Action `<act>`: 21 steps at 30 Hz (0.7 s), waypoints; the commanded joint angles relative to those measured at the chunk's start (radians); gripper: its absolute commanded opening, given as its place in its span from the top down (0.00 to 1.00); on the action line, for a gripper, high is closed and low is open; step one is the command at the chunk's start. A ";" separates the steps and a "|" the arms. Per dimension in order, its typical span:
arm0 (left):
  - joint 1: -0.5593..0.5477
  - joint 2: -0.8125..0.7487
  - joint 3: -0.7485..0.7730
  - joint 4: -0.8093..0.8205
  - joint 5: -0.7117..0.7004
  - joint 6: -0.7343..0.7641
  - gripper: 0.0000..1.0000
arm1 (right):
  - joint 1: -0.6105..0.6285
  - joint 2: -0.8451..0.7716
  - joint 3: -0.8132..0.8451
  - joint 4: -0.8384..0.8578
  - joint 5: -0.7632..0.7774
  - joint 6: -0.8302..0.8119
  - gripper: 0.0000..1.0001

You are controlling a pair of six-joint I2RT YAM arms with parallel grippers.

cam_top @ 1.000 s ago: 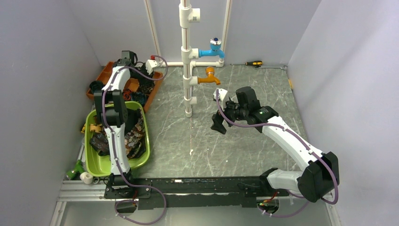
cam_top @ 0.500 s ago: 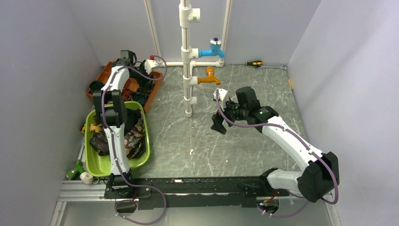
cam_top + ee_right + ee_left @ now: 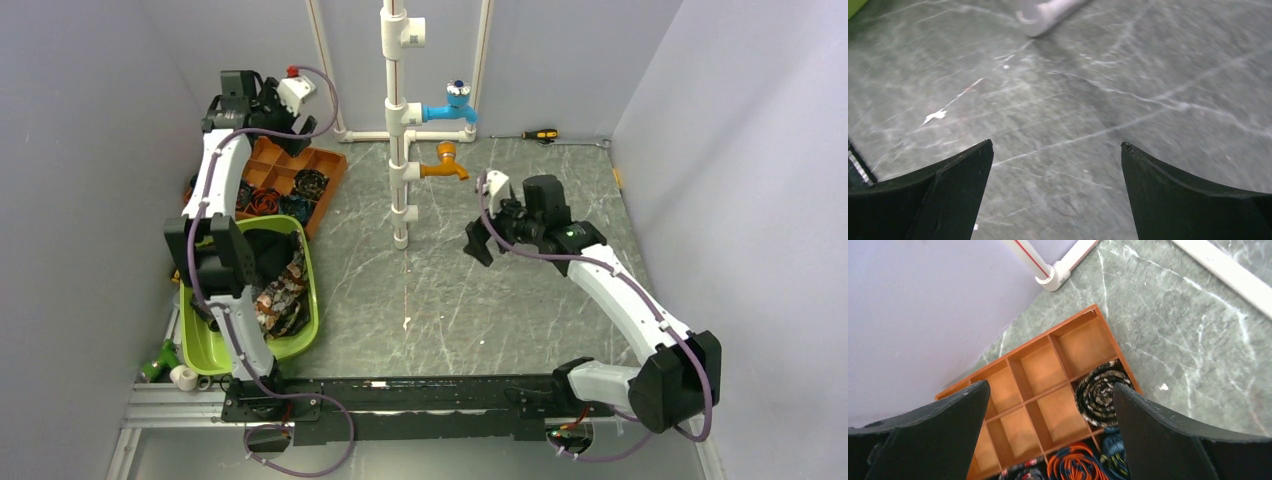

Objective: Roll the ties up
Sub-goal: Reset both arms

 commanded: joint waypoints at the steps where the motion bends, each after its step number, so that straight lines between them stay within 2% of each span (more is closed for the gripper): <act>1: 0.008 -0.155 -0.035 -0.046 -0.084 -0.175 0.01 | -0.106 0.001 0.078 0.036 0.061 0.093 0.00; 8: 0.082 -0.343 -0.195 -0.142 -0.085 -0.409 0.01 | -0.271 -0.003 0.114 0.005 0.131 0.170 0.00; 11: 0.115 -0.469 -0.356 -0.123 -0.054 -0.459 0.00 | -0.351 0.002 0.105 -0.027 0.126 0.180 0.00; 16: 0.116 -0.643 -0.641 -0.087 -0.103 -0.487 0.01 | -0.518 0.006 0.024 -0.074 0.088 0.184 0.00; 21: 0.116 -0.780 -0.847 -0.074 -0.116 -0.526 0.01 | -0.612 0.005 -0.062 -0.082 0.074 0.193 0.00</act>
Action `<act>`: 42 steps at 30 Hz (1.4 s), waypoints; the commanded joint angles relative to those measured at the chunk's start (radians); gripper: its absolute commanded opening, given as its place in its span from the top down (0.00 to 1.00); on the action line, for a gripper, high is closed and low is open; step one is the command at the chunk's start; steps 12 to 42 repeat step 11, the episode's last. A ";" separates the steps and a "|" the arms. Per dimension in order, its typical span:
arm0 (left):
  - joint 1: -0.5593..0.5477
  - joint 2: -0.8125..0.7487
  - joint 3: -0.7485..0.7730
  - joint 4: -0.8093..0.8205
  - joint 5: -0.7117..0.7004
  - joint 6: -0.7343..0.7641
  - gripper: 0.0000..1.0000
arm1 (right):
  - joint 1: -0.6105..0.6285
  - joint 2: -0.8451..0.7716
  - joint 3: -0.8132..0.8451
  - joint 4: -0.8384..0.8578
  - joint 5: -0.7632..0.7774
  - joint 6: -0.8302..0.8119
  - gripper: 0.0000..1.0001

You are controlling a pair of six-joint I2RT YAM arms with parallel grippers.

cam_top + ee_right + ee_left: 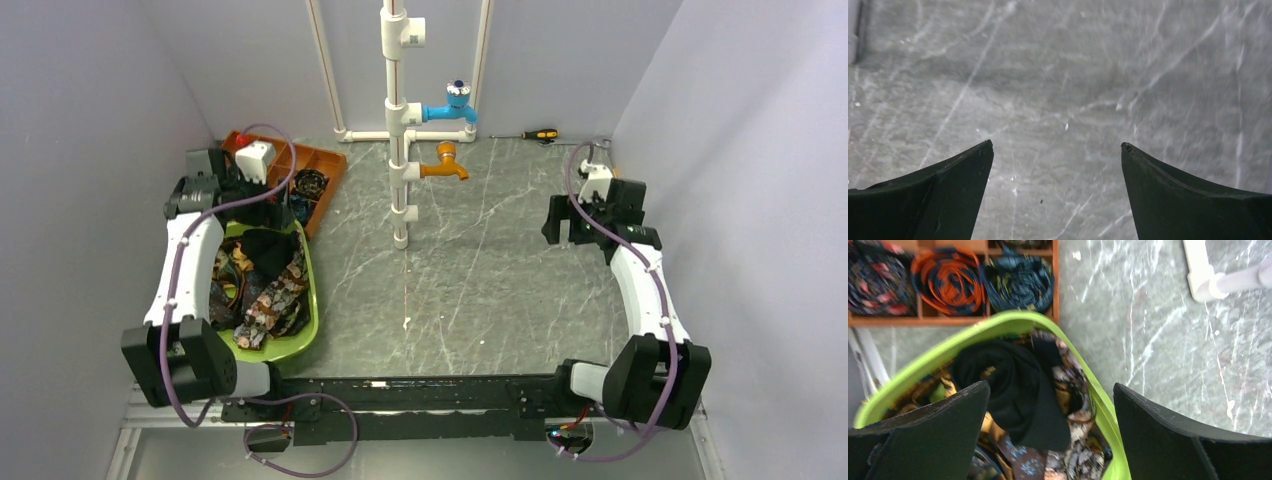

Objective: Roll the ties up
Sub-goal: Reset both arms

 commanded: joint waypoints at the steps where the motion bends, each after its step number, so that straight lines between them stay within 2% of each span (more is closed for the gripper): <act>1: -0.001 -0.117 -0.123 0.023 -0.026 -0.074 0.01 | -0.055 -0.005 -0.065 -0.033 -0.026 0.027 0.00; 8: -0.001 -0.183 -0.192 0.043 -0.054 -0.100 0.01 | -0.068 -0.055 -0.119 -0.007 -0.035 0.052 0.00; 42: -0.001 -0.181 -0.175 0.046 -0.061 -0.113 0.00 | -0.068 -0.061 -0.113 -0.012 -0.041 0.055 0.00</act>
